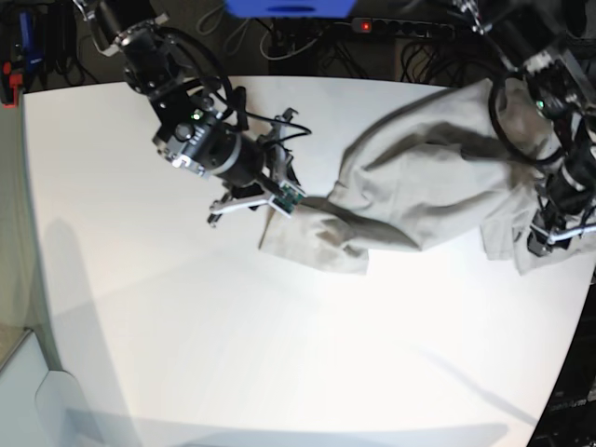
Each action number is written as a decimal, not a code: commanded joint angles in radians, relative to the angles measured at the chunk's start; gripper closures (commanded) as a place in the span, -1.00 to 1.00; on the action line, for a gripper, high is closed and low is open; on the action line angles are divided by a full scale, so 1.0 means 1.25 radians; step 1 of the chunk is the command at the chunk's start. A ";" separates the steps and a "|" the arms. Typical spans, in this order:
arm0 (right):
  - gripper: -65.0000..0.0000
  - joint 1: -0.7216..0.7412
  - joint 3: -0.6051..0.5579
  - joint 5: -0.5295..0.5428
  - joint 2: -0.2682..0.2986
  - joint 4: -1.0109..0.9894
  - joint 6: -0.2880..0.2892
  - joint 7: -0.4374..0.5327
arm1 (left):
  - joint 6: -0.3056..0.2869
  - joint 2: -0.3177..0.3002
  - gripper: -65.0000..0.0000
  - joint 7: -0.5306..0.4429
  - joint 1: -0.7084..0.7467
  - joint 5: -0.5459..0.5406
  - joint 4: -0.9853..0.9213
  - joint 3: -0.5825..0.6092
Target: Layout the t-shirt on the table in an organized manner, then fold the t-shirt properly
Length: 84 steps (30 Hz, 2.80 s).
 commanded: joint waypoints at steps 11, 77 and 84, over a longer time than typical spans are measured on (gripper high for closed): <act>0.71 0.008 0.002 0.007 -0.001 0.012 0.006 0.017 | 0.012 -0.008 0.17 -0.045 -0.117 0.148 -0.170 0.119; 0.71 0.006 0.003 0.007 0.015 0.017 0.006 0.017 | 0.013 0.010 0.15 -0.115 -0.220 0.467 -0.419 0.226; 0.71 0.004 0.003 0.007 0.015 0.017 0.006 0.013 | 0.013 0.016 0.16 -0.117 -0.233 0.526 -0.439 0.224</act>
